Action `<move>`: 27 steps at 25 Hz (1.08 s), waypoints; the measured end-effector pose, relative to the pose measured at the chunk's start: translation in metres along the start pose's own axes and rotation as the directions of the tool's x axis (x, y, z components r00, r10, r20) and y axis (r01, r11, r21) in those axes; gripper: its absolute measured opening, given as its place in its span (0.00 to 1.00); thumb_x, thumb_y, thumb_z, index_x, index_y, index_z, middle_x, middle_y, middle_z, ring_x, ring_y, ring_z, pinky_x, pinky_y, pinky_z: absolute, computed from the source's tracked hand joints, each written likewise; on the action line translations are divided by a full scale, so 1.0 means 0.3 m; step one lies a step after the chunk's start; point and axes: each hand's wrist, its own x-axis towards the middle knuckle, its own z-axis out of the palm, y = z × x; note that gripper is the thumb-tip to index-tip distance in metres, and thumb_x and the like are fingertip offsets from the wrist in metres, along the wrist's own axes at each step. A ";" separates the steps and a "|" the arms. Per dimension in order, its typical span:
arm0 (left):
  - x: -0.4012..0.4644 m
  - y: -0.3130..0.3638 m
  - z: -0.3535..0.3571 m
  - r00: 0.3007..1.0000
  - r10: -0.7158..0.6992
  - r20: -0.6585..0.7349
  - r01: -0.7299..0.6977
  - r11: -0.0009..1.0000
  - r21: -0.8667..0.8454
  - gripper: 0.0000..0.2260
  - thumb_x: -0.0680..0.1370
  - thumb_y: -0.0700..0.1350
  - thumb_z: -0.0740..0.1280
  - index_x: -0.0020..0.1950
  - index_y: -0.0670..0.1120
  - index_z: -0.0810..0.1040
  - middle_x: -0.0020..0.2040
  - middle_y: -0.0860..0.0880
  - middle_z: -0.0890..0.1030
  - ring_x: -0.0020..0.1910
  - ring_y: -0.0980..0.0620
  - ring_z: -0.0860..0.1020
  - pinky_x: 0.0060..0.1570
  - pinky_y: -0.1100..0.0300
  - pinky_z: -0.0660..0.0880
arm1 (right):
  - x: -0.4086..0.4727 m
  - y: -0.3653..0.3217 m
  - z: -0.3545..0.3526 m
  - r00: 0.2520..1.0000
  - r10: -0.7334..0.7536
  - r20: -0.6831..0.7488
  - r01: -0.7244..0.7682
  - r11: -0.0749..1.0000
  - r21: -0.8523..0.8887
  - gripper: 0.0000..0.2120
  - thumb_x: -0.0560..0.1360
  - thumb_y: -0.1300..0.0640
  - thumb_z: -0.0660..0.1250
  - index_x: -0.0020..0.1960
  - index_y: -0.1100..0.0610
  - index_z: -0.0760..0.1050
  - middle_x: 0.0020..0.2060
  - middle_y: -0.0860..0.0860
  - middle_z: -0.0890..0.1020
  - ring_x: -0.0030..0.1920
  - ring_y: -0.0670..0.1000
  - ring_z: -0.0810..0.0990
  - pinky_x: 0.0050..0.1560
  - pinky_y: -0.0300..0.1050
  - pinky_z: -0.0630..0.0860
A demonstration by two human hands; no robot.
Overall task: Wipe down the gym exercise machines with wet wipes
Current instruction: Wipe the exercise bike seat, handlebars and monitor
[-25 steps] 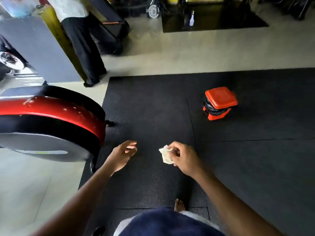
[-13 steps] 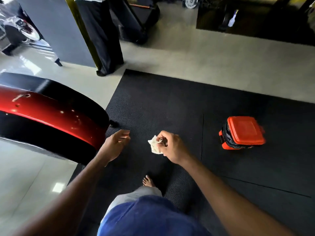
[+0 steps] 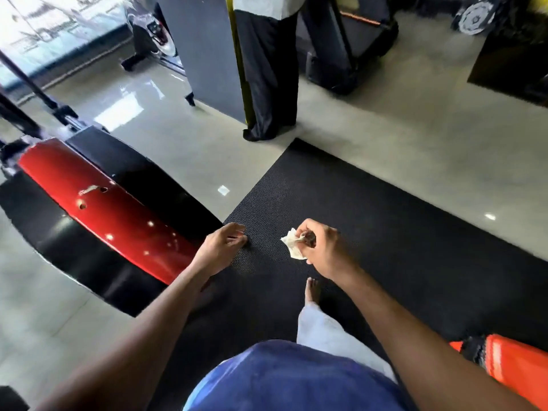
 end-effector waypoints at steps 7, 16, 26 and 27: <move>0.352 0.126 -0.130 0.948 -0.198 -0.249 0.175 0.978 -0.111 0.12 0.83 0.47 0.69 0.66 0.49 0.81 0.54 0.54 0.83 0.48 0.63 0.81 0.49 0.74 0.75 | 0.680 0.018 -0.061 0.940 -0.207 0.272 0.229 0.972 -0.052 0.18 0.73 0.50 0.78 0.60 0.54 0.81 0.51 0.51 0.84 0.47 0.51 0.82 0.45 0.42 0.77; 0.700 0.054 -0.331 0.784 -0.440 -0.439 0.313 0.889 -0.333 0.13 0.82 0.46 0.70 0.66 0.48 0.81 0.56 0.52 0.85 0.53 0.55 0.83 0.56 0.61 0.79 | 1.411 -0.185 0.082 0.759 -0.397 0.517 0.458 0.889 0.009 0.08 0.78 0.54 0.72 0.56 0.55 0.78 0.51 0.52 0.84 0.45 0.52 0.84 0.39 0.40 0.76; 1.192 0.047 -0.782 0.683 -0.533 -0.499 0.355 0.839 -0.412 0.14 0.82 0.49 0.69 0.67 0.50 0.80 0.57 0.53 0.84 0.53 0.56 0.82 0.58 0.59 0.78 | 2.123 -0.490 0.250 0.613 -0.483 0.626 0.567 0.820 0.078 0.14 0.78 0.55 0.72 0.62 0.58 0.79 0.56 0.54 0.85 0.47 0.56 0.86 0.50 0.52 0.82; 1.228 0.039 -0.821 0.677 -0.534 -0.508 0.354 0.840 -0.411 0.14 0.82 0.49 0.69 0.67 0.50 0.80 0.57 0.53 0.84 0.54 0.56 0.82 0.58 0.59 0.78 | 2.175 -0.507 0.277 0.598 -0.482 0.640 0.572 0.816 0.080 0.16 0.78 0.54 0.72 0.64 0.57 0.79 0.58 0.55 0.84 0.48 0.57 0.86 0.52 0.52 0.82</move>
